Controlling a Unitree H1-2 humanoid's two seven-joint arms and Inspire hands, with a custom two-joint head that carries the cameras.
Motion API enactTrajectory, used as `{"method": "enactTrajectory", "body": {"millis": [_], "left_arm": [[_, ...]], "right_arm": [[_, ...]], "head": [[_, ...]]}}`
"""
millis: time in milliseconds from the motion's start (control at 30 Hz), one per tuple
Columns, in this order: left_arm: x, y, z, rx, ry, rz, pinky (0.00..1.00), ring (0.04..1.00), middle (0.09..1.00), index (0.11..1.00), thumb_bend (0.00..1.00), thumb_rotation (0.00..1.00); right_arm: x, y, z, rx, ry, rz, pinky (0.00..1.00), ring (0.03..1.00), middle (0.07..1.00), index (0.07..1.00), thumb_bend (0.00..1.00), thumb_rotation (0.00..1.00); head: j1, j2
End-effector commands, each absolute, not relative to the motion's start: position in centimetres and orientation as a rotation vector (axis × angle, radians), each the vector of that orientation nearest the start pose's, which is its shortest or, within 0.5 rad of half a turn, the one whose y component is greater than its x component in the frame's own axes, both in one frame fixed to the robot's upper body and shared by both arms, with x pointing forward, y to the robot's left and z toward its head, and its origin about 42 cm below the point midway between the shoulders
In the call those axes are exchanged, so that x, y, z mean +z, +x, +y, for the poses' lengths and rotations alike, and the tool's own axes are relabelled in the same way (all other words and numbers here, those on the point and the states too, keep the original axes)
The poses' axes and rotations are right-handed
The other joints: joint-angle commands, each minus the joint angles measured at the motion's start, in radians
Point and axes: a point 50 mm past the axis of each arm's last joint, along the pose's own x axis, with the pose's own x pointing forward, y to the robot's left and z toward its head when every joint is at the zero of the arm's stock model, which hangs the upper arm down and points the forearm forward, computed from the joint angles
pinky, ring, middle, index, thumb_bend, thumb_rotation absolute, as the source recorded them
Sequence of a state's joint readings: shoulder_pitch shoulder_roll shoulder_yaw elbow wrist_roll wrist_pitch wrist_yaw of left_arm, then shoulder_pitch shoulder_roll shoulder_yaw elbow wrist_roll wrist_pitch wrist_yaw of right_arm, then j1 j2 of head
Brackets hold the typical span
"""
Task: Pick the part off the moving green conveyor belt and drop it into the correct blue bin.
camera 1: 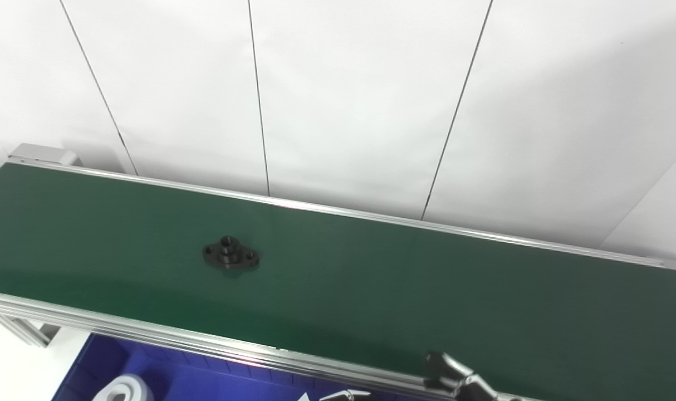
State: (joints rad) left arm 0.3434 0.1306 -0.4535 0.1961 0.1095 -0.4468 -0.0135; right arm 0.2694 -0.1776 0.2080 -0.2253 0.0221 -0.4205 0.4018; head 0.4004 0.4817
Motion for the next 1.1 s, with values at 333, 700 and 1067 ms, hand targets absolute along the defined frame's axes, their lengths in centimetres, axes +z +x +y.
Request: {"method": "enactTrajectory", "body": {"millis": [333, 700, 1067], "left_arm": [[0.3, 12.1, 14.9, -0.443, 0.099, 0.048, 0.69, 0.790, 0.817, 0.763, 0.87, 0.92], [0.3, 12.3, 14.5, -0.443, 0.110, 0.041, 0.69, 0.785, 0.814, 0.759, 0.87, 0.94], [0.3, 12.2, 13.7, -0.434, 0.091, 0.043, 0.69, 0.783, 0.811, 0.757, 0.89, 0.92]], "right_arm": [[17.3, 25.6, -16.7, 0.469, -0.363, -0.686, 0.85, 0.915, 0.925, 0.915, 0.92, 0.84], [17.4, 30.7, -14.9, 0.405, -0.600, -0.813, 0.84, 0.885, 0.891, 0.887, 0.96, 1.00], [17.6, 34.3, -11.8, 0.434, -0.820, -0.820, 0.94, 0.899, 0.880, 0.889, 0.99, 1.00]], "head": [[0.000, -0.004], [-0.003, -0.006], [0.018, -0.004]]}}
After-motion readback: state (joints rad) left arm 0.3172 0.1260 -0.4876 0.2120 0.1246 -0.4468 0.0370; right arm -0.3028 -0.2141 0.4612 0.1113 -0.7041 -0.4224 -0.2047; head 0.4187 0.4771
